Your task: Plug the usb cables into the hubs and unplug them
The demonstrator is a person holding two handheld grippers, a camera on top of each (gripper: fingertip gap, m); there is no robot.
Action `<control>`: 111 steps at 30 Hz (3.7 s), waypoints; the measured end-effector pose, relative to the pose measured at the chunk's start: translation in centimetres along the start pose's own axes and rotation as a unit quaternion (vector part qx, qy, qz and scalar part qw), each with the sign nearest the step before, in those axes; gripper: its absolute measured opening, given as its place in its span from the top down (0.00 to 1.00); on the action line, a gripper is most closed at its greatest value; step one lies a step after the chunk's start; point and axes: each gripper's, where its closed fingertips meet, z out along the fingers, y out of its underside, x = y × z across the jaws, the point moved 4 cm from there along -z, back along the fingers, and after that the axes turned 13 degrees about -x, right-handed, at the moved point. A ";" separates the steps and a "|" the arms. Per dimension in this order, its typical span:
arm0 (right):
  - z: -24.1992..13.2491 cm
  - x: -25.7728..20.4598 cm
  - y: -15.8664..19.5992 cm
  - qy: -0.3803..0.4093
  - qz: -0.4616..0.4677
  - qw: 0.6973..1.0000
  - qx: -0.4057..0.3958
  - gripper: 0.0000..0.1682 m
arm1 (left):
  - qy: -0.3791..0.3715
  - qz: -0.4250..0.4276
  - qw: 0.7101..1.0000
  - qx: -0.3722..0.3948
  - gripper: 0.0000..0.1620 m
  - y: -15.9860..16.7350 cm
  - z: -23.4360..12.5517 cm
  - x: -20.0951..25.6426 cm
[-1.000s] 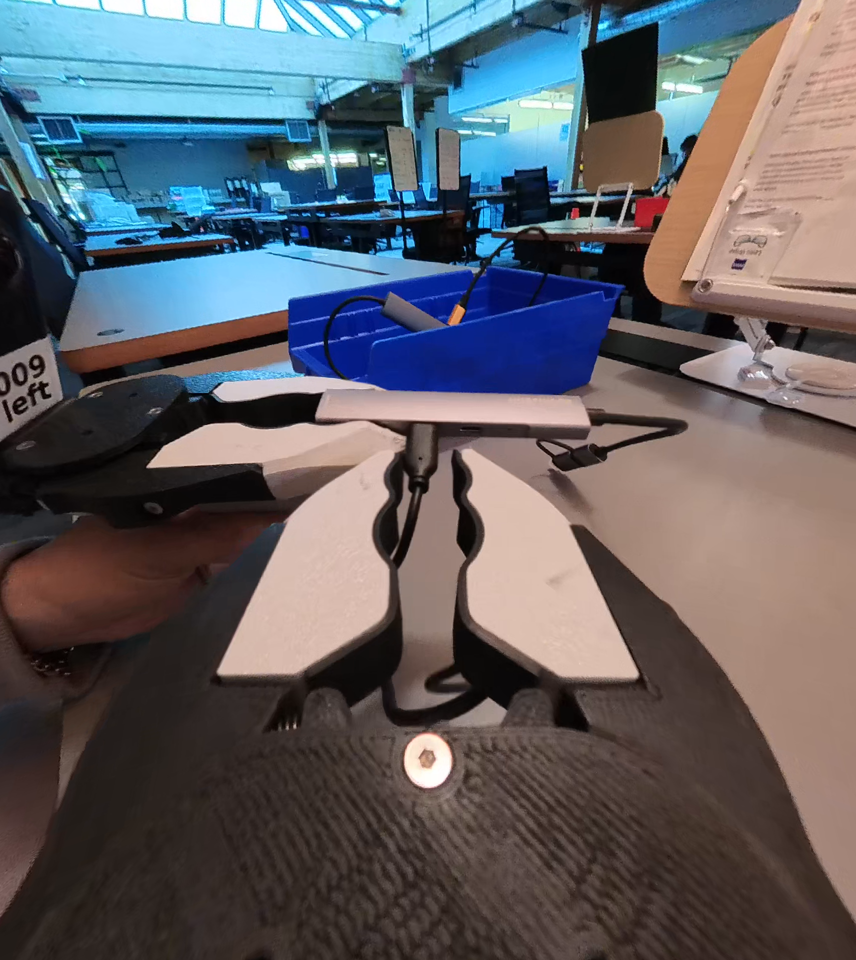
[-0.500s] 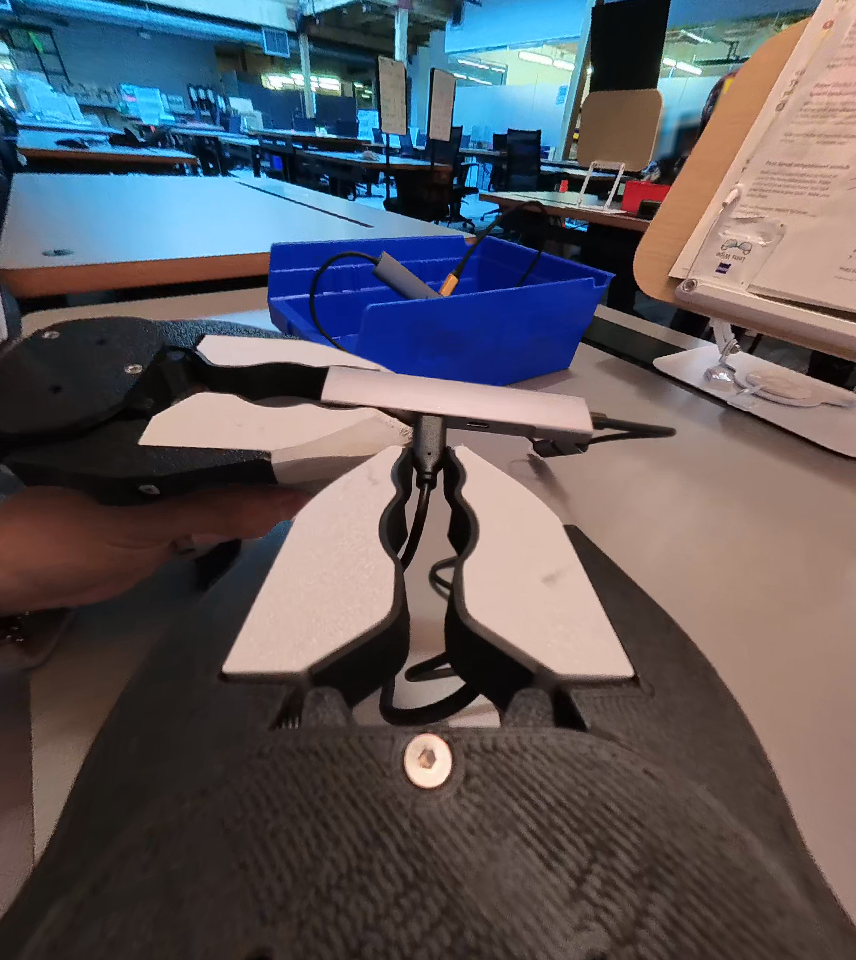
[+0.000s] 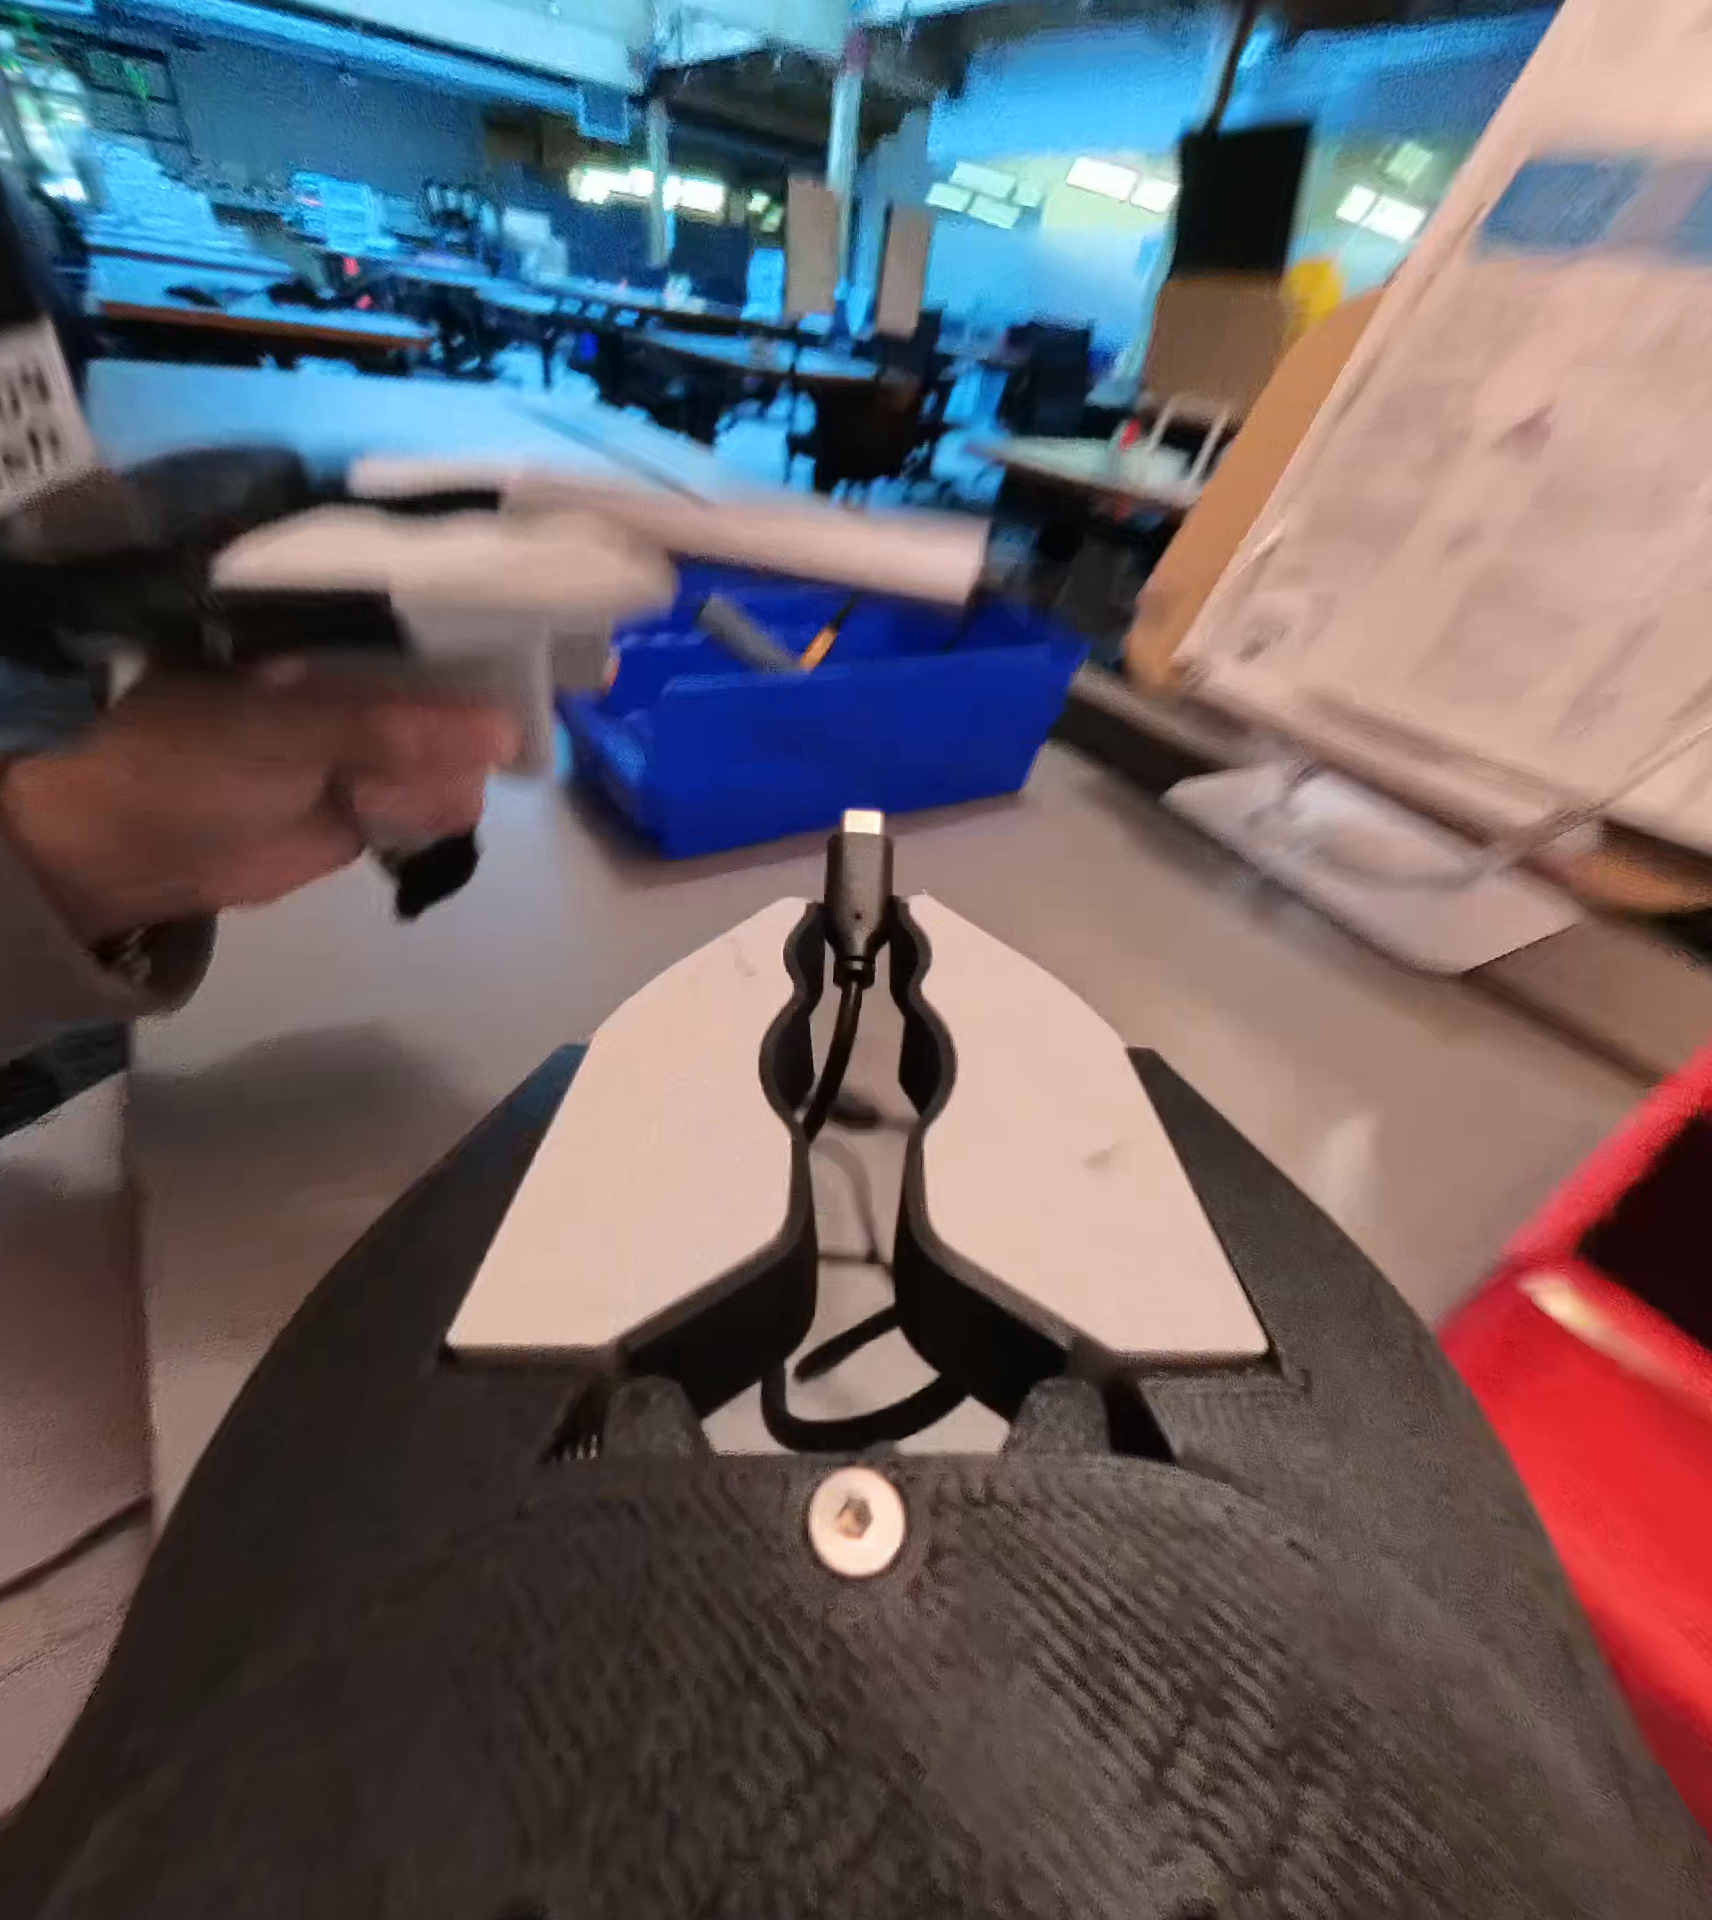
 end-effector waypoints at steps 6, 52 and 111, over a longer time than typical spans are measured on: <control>-8.3 8.6 -7.4 0.083 -0.048 0.993 0.062 0.93 | 0.027 -0.022 0.999 -0.030 0.86 2.2 0.7 0.2; -6.0 26.4 -10.7 0.129 0.021 0.991 0.016 0.93 | 0.087 -0.106 0.987 -0.079 0.86 6.6 1.5 -0.5; 0.8 24.4 -9.3 -0.076 -0.018 0.997 0.027 0.85 | 0.220 -0.018 0.975 0.001 0.68 7.4 0.4 1.6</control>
